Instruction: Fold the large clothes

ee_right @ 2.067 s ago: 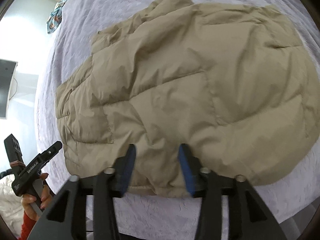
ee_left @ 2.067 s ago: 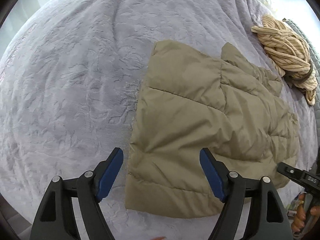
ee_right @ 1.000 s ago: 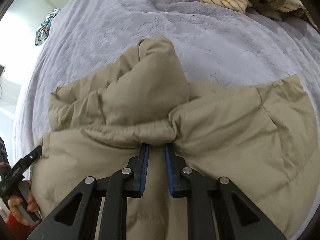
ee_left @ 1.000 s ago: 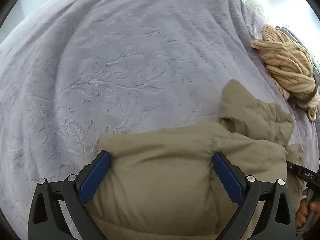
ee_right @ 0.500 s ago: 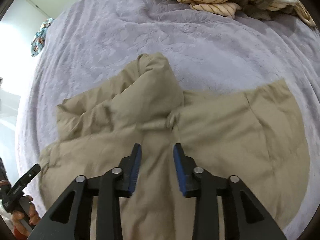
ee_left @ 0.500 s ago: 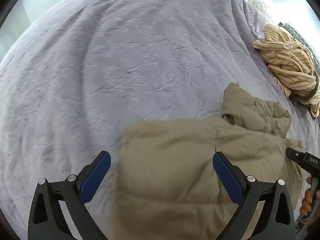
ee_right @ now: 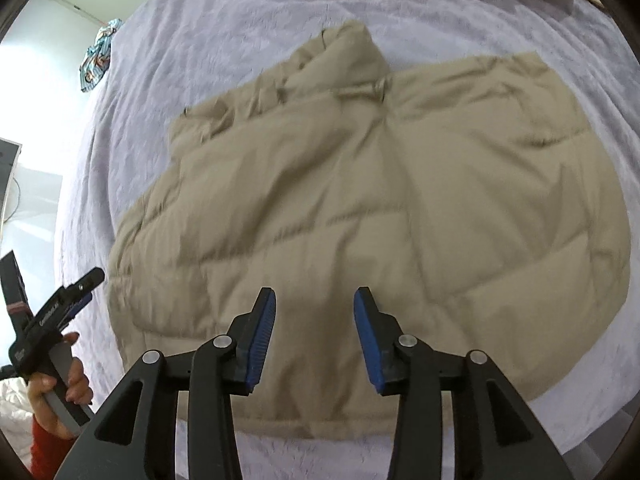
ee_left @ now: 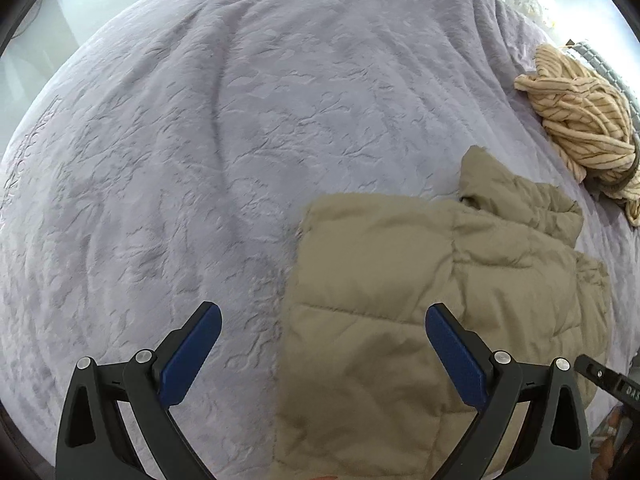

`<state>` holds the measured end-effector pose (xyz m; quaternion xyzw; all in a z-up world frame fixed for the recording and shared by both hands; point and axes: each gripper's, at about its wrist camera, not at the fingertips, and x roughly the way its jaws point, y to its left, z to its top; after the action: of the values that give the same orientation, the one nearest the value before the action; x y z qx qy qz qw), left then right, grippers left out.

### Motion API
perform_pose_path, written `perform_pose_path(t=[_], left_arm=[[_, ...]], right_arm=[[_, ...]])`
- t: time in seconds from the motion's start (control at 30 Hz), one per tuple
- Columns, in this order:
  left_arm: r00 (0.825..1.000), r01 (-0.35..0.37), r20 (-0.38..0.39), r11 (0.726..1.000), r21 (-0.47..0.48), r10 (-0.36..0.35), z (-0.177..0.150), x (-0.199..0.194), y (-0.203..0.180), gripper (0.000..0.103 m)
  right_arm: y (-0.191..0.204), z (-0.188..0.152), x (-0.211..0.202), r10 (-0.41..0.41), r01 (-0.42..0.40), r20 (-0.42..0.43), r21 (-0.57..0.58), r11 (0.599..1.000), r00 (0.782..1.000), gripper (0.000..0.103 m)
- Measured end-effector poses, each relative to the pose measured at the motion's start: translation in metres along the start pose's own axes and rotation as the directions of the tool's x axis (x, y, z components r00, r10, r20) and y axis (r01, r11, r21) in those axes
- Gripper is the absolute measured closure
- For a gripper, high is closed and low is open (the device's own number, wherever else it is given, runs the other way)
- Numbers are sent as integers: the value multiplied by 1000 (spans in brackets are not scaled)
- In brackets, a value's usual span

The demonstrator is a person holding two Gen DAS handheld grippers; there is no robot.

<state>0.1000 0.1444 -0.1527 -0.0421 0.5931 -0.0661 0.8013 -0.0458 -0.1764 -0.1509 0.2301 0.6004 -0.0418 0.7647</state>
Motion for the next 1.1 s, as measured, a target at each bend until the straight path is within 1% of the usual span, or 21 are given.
perform_pose_path(t=[0.07,0.13,0.2,0.3,0.33,0.43,0.47,0.53,0.57,0.67,0.73,0.8,0.83,0.87,0.9,0.93,0.97,1.0,1.03,1.07,1.1], left_arm=[[1000,-1,4,1000,12,0,-5,0,4,1],[1000,29,3,999,17,-29,-12,0,10,1],[997,78,-16,997,2,-78,-20,3,21,1],[988,139,-57,990,-23,-141,-32,10,38,1],[984,162,-66,986,-33,-164,-35,13,43,1],[959,260,-101,964,-55,-265,-42,23,56,1],[940,313,-123,948,-66,-319,-44,30,59,1],[891,410,-171,907,-92,-420,-45,46,61,1],[872,441,-186,892,-100,-453,-45,52,60,1],[801,545,-222,831,-111,-555,-41,73,48,1],[764,594,-233,797,-112,-602,-37,82,37,1],[734,624,-253,773,-114,-630,-34,91,25,1],[726,630,-266,769,-112,-634,-34,95,20,1],[725,629,-284,771,-100,-628,-34,99,14,1],[732,621,-301,780,-75,-612,-34,101,8,5],[738,619,-303,784,-51,-603,-34,101,5,27],[726,633,-308,773,-48,-615,-34,100,4,41],[692,665,-309,743,-79,-652,-35,98,6,59],[678,677,-300,729,-99,-671,-35,96,8,67],[671,687,-287,719,-105,-683,-35,92,10,70],[671,688,-281,718,-107,-686,-36,88,11,73]], right_arm=[[2,-6,4,4,-4,-16,1,1000,1000,52],[4,-12,7,8,-8,-25,-2,1000,1000,48],[6,-15,9,5,-5,-29,-11,1000,1000,44],[7,-19,12,-3,2,-39,-22,1000,999,43],[7,-20,14,-6,5,-43,-22,1000,999,43],[6,-20,17,-12,10,-51,-24,1000,999,43],[6,-20,18,-14,13,-53,-26,1000,999,43],[6,-20,20,-23,21,-57,-36,999,998,43],[7,-21,21,-27,25,-58,-41,999,998,43],[10,-21,23,-39,35,-58,-53,998,998,42],[11,-21,24,-44,40,-56,-60,997,997,41],[11,-22,24,-50,46,-55,-67,997,997,41],[12,-22,24,-50,46,-55,-69,997,997,41],[12,-22,24,-50,46,-56,-69,997,997,41],[14,-22,24,-50,46,-56,-69,997,997,41],[14,-22,23,-47,42,-59,-71,997,997,41],[16,-21,22,-44,40,-61,-74,996,997,41],[16,-21,20,-39,35,-61,-79,996,997,41],[17,-20,16,-34,30,-53,-87,996,998,41],[16,-20,11,-36,32,-37,-93,995,999,41],[15,-19,6,-39,39,-6,-101,994,999,41]])
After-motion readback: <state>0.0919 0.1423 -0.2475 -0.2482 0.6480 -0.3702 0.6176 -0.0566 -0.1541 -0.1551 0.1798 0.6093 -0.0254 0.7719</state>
